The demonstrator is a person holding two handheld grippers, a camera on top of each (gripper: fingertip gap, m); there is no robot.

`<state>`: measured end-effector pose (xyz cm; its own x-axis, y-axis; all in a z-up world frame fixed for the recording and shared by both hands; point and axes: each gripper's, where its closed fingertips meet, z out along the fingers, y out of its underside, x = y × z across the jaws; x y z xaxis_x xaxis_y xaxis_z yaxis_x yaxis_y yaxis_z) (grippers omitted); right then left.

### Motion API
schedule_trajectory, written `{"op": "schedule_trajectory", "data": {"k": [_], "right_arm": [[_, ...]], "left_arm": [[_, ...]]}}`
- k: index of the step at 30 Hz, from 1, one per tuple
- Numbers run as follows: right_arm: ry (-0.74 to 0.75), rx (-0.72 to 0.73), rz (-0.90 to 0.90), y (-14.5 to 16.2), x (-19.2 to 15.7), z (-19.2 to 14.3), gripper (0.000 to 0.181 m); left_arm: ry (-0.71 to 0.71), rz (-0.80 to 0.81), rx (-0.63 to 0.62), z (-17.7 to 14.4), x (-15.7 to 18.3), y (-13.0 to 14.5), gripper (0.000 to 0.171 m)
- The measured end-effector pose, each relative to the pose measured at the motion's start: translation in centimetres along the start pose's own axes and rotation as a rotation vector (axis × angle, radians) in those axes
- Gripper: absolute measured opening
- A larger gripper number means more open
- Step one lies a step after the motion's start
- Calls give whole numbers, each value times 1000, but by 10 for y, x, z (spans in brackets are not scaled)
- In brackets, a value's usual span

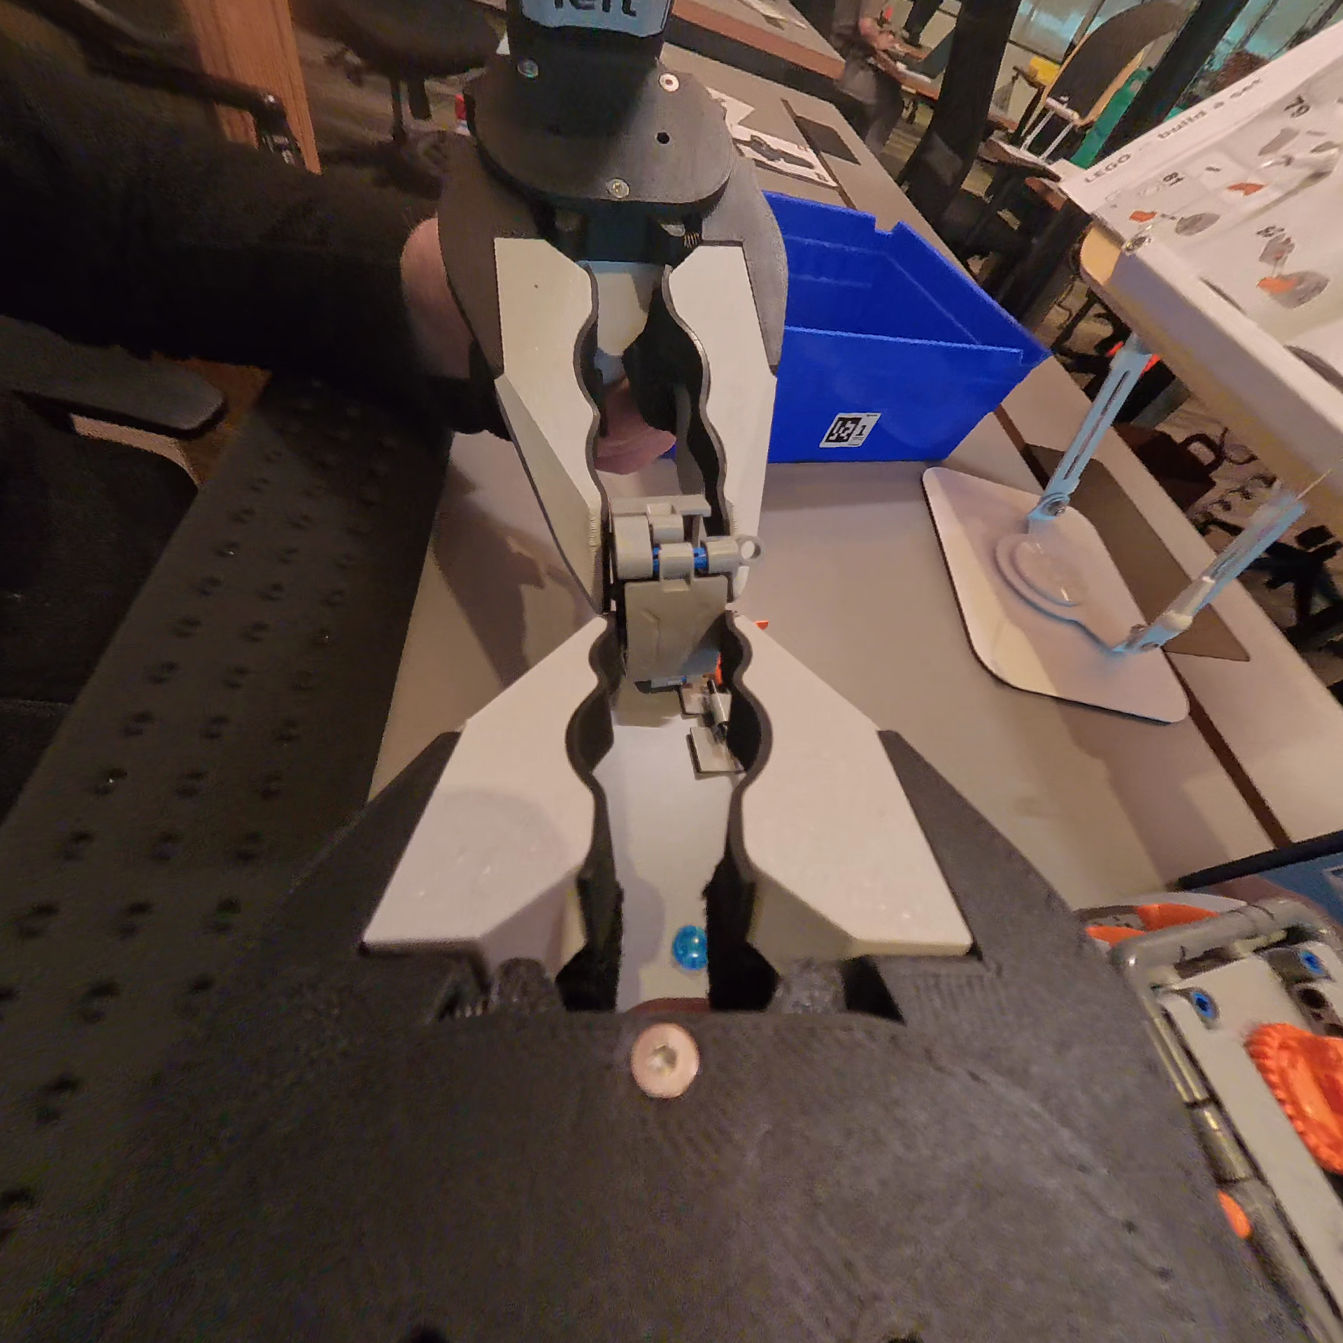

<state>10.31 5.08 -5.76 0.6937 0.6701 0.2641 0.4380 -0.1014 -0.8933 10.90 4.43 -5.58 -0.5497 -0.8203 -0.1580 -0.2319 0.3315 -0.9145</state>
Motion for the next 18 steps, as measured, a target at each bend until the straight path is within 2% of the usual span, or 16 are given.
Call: {"op": "schedule_trajectory", "data": {"k": [9, 18], "right_arm": [[-36, -5, -90, -4, -13, -4, 24], [-159, -3, -92, -4, -32, -7, 23]], "left_arm": [[-3, 165, -40, -2, 13, 1, 29], [78, 220, -81, 1, 30, 6, 29]]}}
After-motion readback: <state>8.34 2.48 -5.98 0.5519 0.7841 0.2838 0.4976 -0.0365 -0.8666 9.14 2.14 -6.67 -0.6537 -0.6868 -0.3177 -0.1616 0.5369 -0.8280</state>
